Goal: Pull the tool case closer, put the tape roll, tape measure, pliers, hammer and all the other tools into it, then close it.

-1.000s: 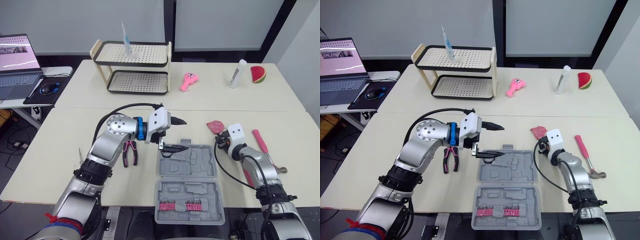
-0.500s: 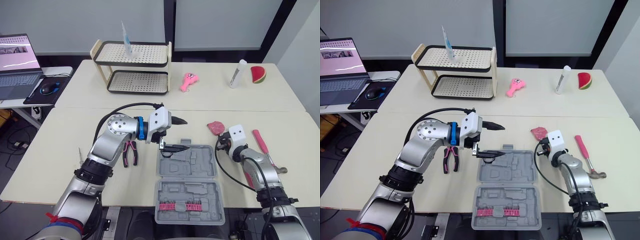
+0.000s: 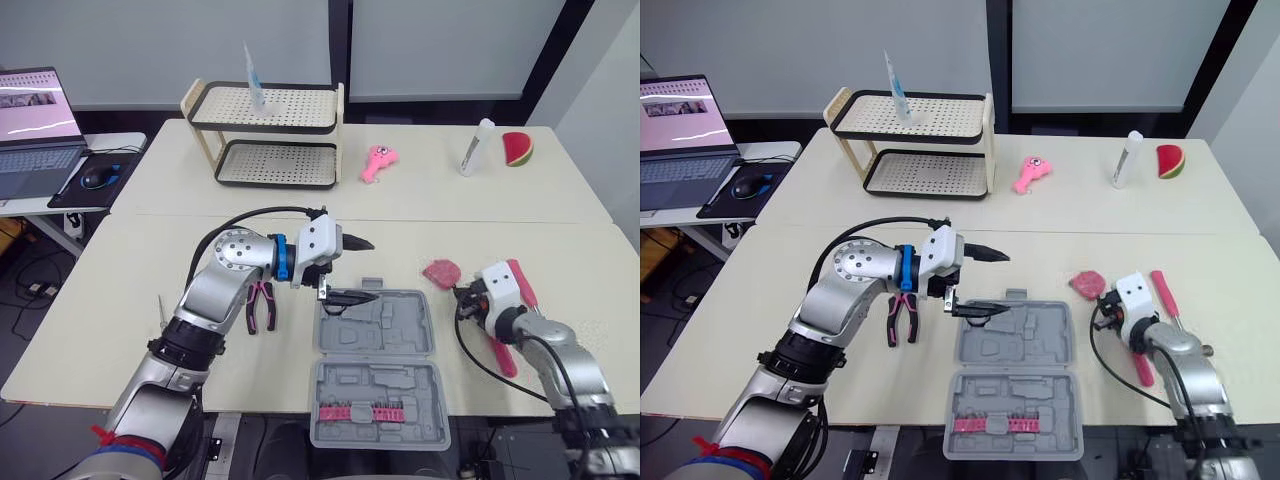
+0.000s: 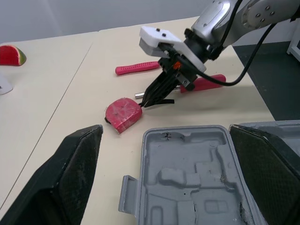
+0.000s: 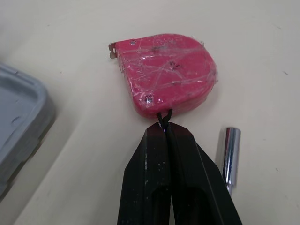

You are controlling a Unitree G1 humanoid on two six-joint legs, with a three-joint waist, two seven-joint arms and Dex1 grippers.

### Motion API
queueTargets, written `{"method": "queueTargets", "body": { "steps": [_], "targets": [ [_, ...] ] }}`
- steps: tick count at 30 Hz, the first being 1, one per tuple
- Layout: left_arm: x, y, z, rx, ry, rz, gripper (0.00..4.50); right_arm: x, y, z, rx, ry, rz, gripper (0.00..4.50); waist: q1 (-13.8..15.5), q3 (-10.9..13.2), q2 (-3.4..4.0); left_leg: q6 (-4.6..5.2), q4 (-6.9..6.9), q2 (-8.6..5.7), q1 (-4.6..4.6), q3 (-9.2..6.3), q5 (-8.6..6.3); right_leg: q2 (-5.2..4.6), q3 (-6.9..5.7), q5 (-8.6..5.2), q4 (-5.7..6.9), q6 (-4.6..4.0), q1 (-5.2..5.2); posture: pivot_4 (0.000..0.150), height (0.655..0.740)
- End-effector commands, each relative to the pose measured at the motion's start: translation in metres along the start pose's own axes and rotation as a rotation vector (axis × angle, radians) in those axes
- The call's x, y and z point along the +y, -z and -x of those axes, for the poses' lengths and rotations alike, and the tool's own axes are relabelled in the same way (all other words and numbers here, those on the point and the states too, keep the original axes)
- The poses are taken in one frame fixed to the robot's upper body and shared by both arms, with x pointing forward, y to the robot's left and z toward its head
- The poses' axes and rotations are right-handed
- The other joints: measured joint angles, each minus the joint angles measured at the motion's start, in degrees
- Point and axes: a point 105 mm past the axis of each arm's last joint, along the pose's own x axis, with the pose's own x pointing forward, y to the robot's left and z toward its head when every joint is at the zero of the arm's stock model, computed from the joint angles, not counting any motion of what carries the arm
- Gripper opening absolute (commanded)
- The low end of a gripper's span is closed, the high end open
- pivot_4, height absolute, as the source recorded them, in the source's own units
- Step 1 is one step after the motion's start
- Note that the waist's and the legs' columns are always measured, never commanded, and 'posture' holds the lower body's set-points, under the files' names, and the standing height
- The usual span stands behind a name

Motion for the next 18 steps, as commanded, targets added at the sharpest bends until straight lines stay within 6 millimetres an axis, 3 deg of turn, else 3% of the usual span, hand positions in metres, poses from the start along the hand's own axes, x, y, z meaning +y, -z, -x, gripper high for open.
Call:
{"method": "queueTargets", "body": {
  "steps": [1,12,18],
  "targets": [
    [-0.011,-0.008,-0.004,-0.021,0.059,-0.026,4.50,0.012,-0.007,0.023,-0.002,-0.076,0.016,0.00,0.03,0.00,0.00,0.00,0.00,0.00,0.00,-0.02,0.00,0.00,0.00,0.00,-0.02,0.00,0.00,0.150,0.7400],
    [-0.030,-0.005,-0.008,-0.008,0.164,-0.017,4.50,0.055,0.035,0.085,0.184,-0.161,-0.039,0.00,0.55,0.00,0.01,0.15,0.00,-0.03,-0.03,-0.07,-0.09,0.04,0.03,0.00,-0.19,0.00,0.06,0.150,0.7400],
    [-0.038,-0.004,-0.009,-0.007,0.206,-0.004,4.50,0.074,0.051,0.098,0.255,-0.201,-0.074,0.00,0.71,-0.01,0.01,0.16,-0.01,-0.01,-0.03,-0.10,-0.09,0.11,0.05,0.00,-0.31,0.00,0.11,0.150,0.7400]
  ]
}}
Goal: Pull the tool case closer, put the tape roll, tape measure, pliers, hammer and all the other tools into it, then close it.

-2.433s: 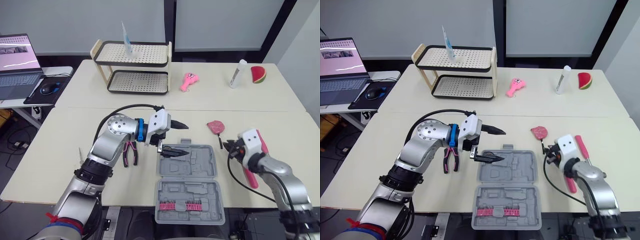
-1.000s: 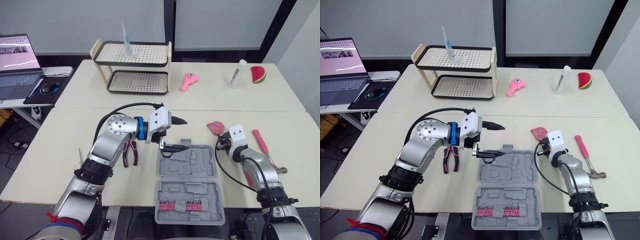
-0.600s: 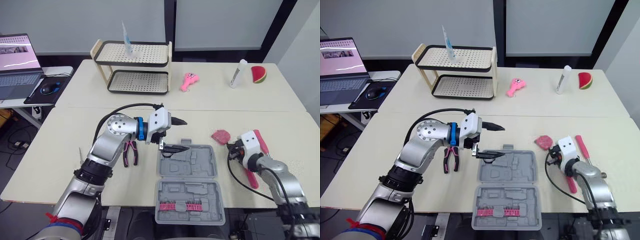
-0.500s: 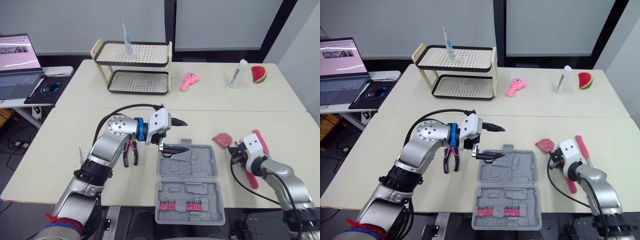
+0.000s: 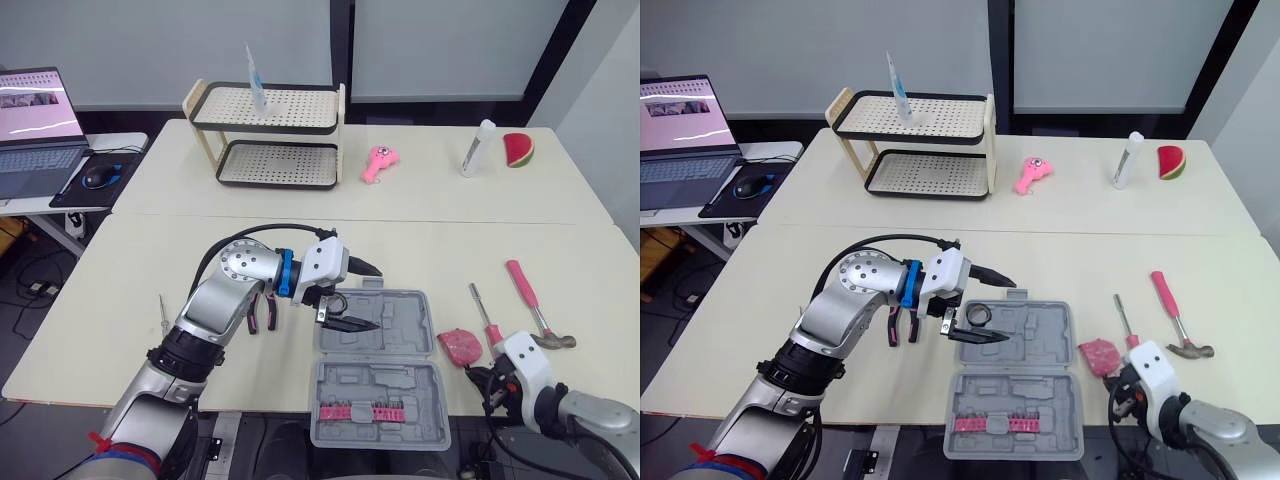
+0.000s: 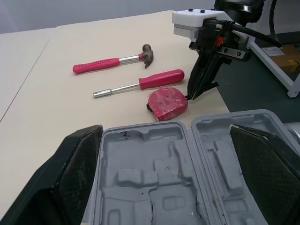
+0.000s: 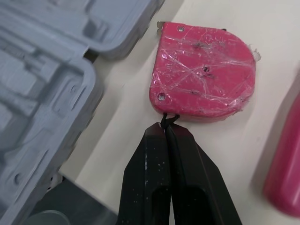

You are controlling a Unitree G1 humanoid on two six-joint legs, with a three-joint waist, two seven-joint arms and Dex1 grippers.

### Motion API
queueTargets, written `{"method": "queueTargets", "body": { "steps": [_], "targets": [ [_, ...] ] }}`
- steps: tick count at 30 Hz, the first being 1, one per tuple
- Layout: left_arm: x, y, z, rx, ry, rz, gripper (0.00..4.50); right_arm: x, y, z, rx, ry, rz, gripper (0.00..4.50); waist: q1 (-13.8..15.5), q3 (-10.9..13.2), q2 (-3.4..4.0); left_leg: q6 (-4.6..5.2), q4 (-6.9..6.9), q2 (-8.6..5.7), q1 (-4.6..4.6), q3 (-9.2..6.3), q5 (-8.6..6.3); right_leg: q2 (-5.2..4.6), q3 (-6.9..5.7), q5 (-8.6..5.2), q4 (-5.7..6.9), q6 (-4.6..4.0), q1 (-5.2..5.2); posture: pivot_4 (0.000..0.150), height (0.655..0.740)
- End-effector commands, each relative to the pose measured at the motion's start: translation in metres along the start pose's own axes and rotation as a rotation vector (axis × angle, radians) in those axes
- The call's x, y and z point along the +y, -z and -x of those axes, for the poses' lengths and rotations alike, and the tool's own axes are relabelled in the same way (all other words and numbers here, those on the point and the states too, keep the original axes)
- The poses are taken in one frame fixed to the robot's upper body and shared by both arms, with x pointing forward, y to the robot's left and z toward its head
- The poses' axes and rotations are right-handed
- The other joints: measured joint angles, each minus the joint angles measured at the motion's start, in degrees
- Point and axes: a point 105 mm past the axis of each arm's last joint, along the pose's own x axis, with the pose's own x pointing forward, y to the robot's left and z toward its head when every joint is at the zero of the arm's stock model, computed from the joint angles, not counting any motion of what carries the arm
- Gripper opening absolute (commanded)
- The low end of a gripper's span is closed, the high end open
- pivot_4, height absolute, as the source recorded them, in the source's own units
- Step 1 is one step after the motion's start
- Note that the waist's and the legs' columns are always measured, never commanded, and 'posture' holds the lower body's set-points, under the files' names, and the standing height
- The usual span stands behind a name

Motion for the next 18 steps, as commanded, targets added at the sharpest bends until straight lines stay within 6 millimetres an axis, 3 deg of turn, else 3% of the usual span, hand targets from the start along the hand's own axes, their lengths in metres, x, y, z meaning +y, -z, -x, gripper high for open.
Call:
{"method": "queueTargets", "body": {
  "steps": [1,11,18],
  "targets": [
    [-0.006,-0.008,-0.003,-0.016,0.034,-0.024,4.50,0.009,-0.002,0.004,-0.004,-0.019,0.010,0.00,0.10,0.00,0.00,0.00,0.00,0.00,0.00,0.00,0.00,0.00,0.00,0.00,-0.01,0.00,0.01,0.150,0.7400],
    [-0.011,-0.006,-0.005,-0.013,0.043,-0.010,4.50,0.016,0.009,0.003,0.033,-0.093,0.003,0.00,0.29,0.00,0.00,0.07,0.00,-0.01,0.00,0.00,-0.04,0.02,0.01,0.00,-0.05,0.00,0.02,0.150,0.7400],
    [-0.021,-0.008,-0.008,-0.042,0.058,-0.004,4.50,0.018,-0.006,0.027,0.032,-0.246,0.032,1.32,0.37,-0.01,0.02,0.08,0.02,-0.02,0.01,0.00,-0.04,0.02,0.03,0.00,-0.09,0.00,0.06,0.150,0.7400]
  ]
}}
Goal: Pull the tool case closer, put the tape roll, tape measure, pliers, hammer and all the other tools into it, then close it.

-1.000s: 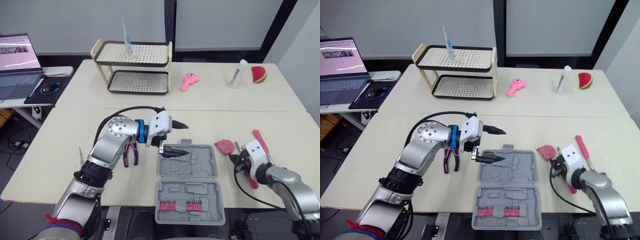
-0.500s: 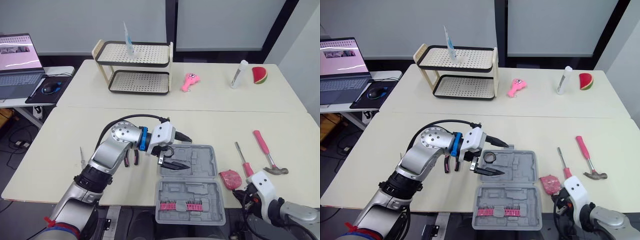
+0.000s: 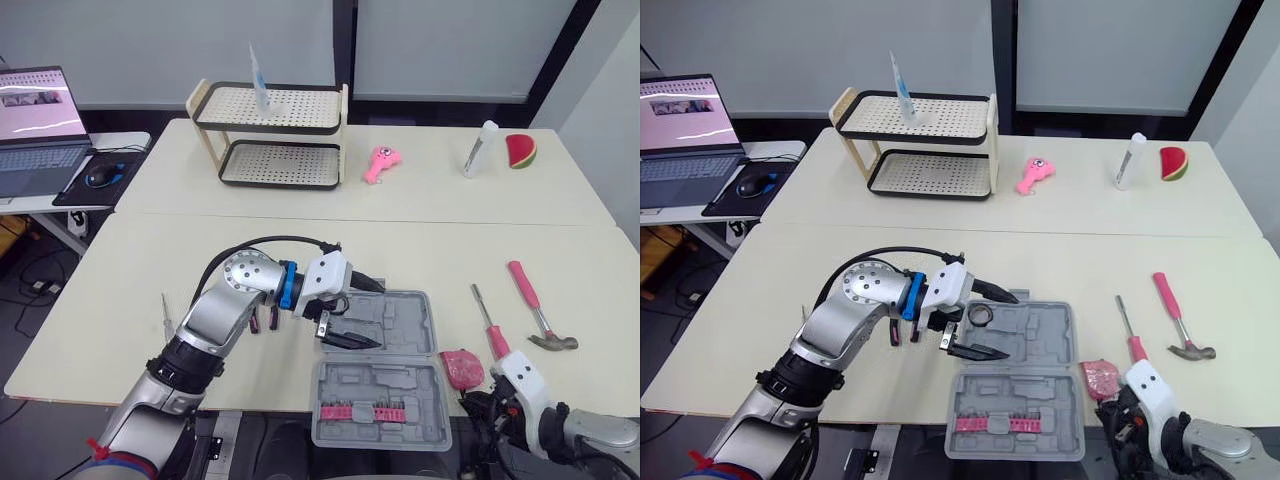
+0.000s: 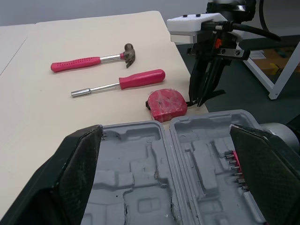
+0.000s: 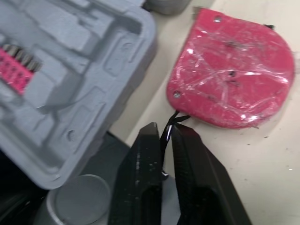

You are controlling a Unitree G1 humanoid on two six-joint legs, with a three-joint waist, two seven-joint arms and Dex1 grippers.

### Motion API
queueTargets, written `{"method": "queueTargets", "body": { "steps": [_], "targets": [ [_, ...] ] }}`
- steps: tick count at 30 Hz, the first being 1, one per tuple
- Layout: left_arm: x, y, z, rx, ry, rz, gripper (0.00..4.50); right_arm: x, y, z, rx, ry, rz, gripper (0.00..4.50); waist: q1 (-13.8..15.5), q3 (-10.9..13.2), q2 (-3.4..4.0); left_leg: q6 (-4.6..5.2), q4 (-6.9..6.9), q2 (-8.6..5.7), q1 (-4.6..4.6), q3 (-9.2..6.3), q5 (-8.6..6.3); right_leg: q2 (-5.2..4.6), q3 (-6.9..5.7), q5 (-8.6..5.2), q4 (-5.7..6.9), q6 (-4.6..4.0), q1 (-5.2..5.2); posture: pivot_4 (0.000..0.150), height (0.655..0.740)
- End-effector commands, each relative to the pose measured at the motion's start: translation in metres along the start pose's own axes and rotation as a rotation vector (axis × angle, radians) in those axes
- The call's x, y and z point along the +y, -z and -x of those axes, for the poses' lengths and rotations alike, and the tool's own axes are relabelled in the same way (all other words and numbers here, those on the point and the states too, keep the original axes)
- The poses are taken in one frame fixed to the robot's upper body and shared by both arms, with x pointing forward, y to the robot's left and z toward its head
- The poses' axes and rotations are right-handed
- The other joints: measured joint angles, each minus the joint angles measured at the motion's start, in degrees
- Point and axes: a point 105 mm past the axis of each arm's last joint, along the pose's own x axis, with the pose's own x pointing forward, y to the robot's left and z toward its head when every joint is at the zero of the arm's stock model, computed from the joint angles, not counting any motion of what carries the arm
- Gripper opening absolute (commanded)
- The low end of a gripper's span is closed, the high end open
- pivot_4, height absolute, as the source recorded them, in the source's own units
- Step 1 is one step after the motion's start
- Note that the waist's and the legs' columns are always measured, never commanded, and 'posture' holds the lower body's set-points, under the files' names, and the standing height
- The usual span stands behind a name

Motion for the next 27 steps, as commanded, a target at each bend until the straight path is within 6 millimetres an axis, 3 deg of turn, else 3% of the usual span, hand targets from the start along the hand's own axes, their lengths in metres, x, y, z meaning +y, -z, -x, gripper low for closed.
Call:
{"method": "queueTargets", "body": {
  "steps": [1,4,7,12,16,27],
  "targets": [
    [-0.010,-0.010,-0.003,-0.039,0.030,-0.036,4.50,0.006,-0.017,0.020,-0.014,-0.101,0.073,1.49,0.01,0.00,0.00,0.00,0.00,0.00,0.02,0.00,0.00,0.00,0.00,0.00,-0.01,0.00,0.03,0.150,0.7400],
    [-0.016,-0.010,-0.004,-0.045,0.045,-0.035,4.50,0.003,-0.027,0.031,-0.011,-0.155,0.160,2.03,0.06,0.00,0.00,0.01,0.00,0.02,0.05,-0.05,0.00,0.05,-0.01,0.00,-0.04,0.00,0.10,0.150,0.7400],
    [-0.023,-0.007,-0.004,-0.035,0.068,-0.046,4.50,-0.012,-0.043,0.035,-0.030,-0.156,0.465,2.52,-0.04,0.01,-0.01,0.02,0.00,0.01,0.11,-0.04,-0.01,0.07,0.05,0.00,-0.14,0.00,0.20,0.150,0.7400],
    [-0.029,-0.007,-0.007,-0.049,0.064,-0.032,4.50,-0.033,-0.054,0.020,-0.084,-0.278,0.889,3.35,-0.03,0.04,-0.02,0.03,-0.06,0.02,0.53,-0.10,-0.02,0.10,0.01,0.00,-0.49,0.00,0.79,0.150,0.7400],
    [-0.028,-0.007,-0.007,-0.043,0.039,-0.027,4.50,-0.042,-0.054,0.013,-0.090,-0.346,0.972,4.49,0.11,0.06,0.02,0.01,-0.02,0.05,0.51,-0.10,-0.01,0.10,0.00,0.00,-0.48,0.00,0.81,0.150,0.7400],
    [-0.034,-0.012,-0.005,-0.035,0.017,-0.008,4.50,-0.057,-0.040,-0.009,-0.011,-0.413,1.101,4.49,0.12,0.05,0.05,-0.18,0.03,0.07,0.53,-0.03,0.10,0.05,0.05,0.00,-0.49,0.00,0.84,0.150,0.7400]
  ]
}}
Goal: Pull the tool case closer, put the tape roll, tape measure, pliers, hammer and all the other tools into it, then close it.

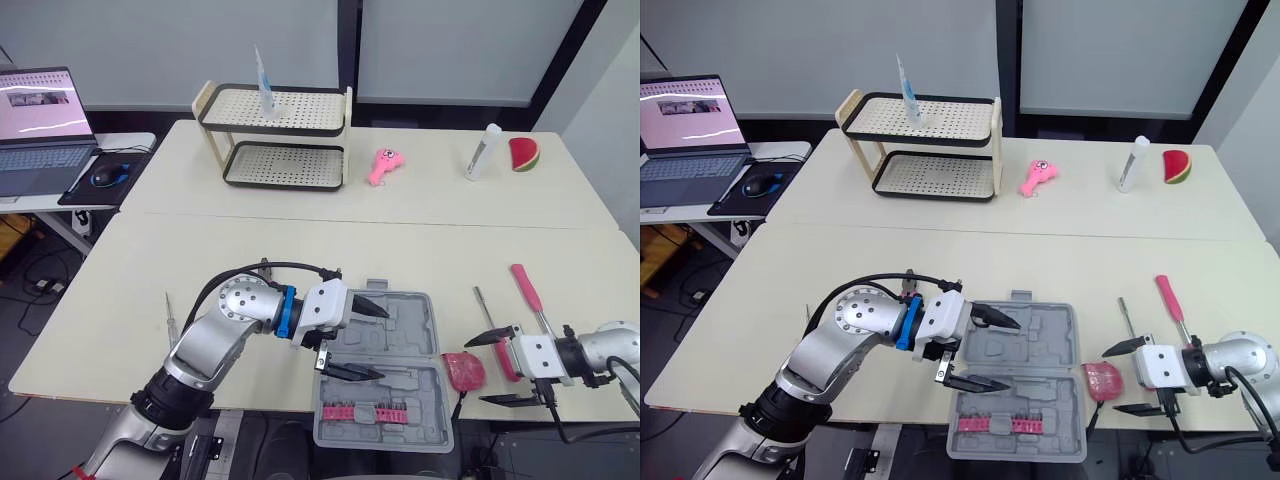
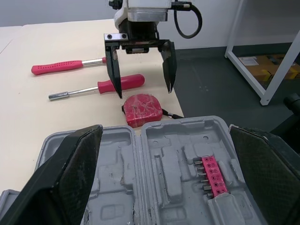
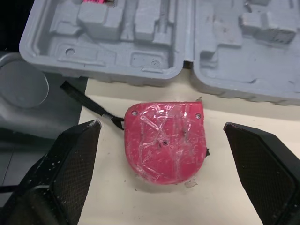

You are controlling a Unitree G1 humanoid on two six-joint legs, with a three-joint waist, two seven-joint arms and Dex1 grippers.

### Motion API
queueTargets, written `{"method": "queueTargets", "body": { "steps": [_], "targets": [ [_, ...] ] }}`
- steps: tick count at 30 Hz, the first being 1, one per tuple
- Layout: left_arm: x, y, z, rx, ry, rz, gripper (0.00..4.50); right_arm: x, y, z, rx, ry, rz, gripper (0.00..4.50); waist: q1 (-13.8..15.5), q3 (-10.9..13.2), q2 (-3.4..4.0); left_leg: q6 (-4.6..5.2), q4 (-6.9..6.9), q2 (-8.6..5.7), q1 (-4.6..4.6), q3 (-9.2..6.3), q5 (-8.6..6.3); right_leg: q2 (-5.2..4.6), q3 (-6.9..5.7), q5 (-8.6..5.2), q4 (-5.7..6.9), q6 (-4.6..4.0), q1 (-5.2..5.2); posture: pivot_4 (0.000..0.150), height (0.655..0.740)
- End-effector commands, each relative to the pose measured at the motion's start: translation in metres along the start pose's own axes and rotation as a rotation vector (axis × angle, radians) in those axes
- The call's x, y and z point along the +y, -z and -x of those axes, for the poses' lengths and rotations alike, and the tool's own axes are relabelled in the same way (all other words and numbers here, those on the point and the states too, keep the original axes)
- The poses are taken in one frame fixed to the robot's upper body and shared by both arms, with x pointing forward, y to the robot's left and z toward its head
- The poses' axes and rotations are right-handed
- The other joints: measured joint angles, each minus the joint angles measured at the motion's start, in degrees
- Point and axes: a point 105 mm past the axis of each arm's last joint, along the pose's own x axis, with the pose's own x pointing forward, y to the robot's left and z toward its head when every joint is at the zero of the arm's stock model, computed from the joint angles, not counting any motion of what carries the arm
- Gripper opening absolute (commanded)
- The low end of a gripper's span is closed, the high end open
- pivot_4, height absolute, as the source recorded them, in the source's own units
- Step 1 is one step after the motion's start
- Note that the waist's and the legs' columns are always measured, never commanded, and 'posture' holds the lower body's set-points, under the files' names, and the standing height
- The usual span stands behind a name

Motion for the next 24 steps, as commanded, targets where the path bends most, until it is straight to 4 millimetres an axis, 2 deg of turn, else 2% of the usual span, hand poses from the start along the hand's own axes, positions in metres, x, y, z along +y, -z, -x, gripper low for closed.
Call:
{"method": "queueTargets", "body": {
  "steps": [1,16,19,21,22,24],
  "targets": [
    [-0.001,-0.011,0.001,-0.022,-0.002,-0.033,4.50,-0.004,0.002,-0.005,0.019,-0.007,0.057,4.49,0.00,0.00,0.01,0.00,0.00,0.00,0.01,0.01,0.00,0.00,0.02,0.00,0.00,0.00,0.00,0.150,0.7400],
    [0.004,-0.011,0.001,-0.014,-0.010,-0.036,4.50,-0.014,0.017,-0.018,0.032,0.010,0.037,4.49,-0.01,0.00,0.02,-0.03,0.00,0.02,0.01,0.00,0.02,0.00,0.00,0.00,0.01,0.00,0.00,0.150,0.7400],
    [0.004,-0.012,0.002,-0.014,-0.012,-0.038,4.50,-0.014,0.017,-0.019,0.022,0.009,0.021,3.89,0.00,0.00,0.02,-0.03,0.00,0.01,0.01,0.00,0.02,0.00,0.00,0.00,0.01,0.00,0.00,0.150,0.7400],
    [0.003,-0.013,0.001,-0.014,-0.012,-0.038,4.50,-0.013,0.017,-0.019,0.020,0.007,0.019,3.26,0.00,0.00,0.02,-0.03,0.00,0.02,0.01,0.00,0.02,0.00,0.00,0.00,0.01,0.00,0.00,0.150,0.7400],
    [0.003,-0.013,0.001,-0.015,-0.012,-0.038,4.50,-0.012,0.017,-0.019,0.018,0.005,0.015,3.11,-0.01,0.00,0.02,-0.03,0.00,0.02,0.01,0.00,0.02,0.00,0.00,0.00,0.01,0.00,0.00,0.150,0.7400],
    [0.003,-0.014,0.001,-0.016,-0.013,-0.038,4.50,-0.011,0.017,-0.019,0.016,0.001,0.008,3.11,0.00,0.00,0.02,-0.03,0.00,0.02,0.01,0.00,0.02,0.00,0.00,0.00,0.01,0.00,0.00,0.150,0.7400]
  ]
}}
